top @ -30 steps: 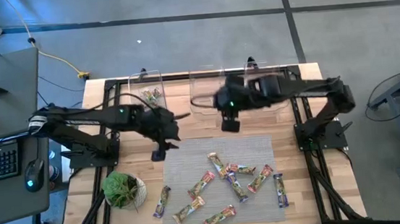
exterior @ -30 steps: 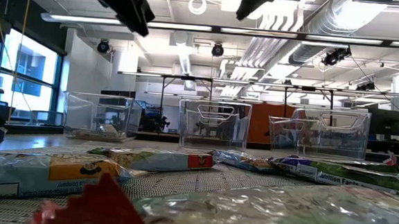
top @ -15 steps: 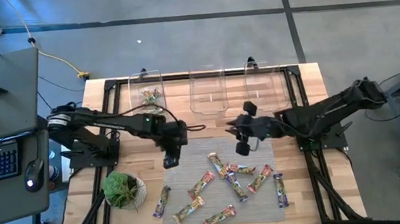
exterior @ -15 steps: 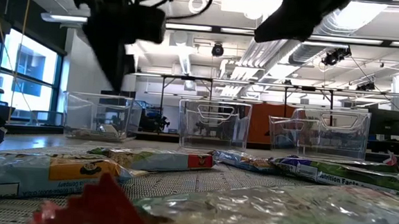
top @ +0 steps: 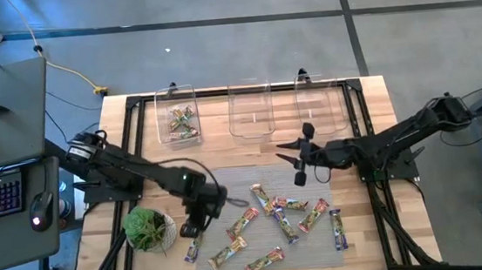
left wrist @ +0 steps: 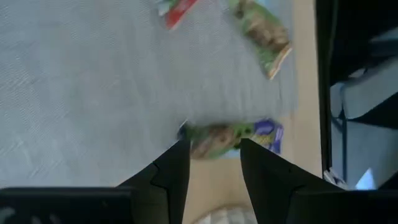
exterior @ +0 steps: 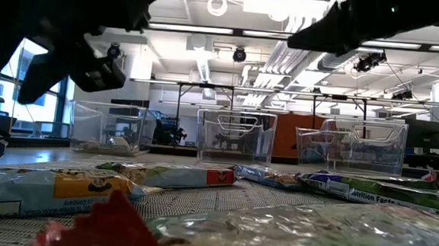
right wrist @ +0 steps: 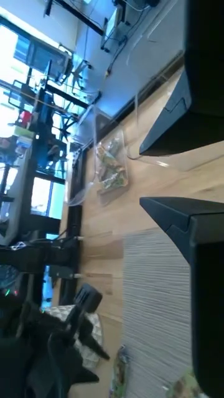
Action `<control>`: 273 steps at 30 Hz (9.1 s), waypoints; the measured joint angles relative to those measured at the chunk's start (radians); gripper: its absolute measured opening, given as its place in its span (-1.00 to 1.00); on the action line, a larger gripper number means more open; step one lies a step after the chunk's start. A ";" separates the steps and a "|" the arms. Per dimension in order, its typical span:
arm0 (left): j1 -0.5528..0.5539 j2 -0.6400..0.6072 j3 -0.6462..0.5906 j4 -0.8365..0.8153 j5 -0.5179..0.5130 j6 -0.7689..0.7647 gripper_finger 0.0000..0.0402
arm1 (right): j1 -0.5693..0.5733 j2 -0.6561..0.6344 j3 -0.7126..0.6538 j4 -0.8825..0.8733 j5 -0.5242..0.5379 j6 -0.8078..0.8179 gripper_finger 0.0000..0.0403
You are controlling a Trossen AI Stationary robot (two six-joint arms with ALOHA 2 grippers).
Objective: Pick and place Granola Bars by type
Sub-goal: Put the left blue granola bar into the middle transparent bin
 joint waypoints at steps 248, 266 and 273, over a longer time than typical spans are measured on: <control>0.785 0.401 1.272 -0.429 -0.550 0.507 -0.59 | 0.070 0.678 0.483 -0.665 -0.729 0.244 -0.95; 0.786 0.401 1.273 -0.442 -0.638 0.517 -0.59 | -0.017 0.347 0.485 -0.750 -0.536 0.184 -0.99; 0.786 0.401 1.273 -0.490 -0.659 0.514 -0.59 | 0.004 0.446 0.485 -0.704 -0.641 0.177 -0.85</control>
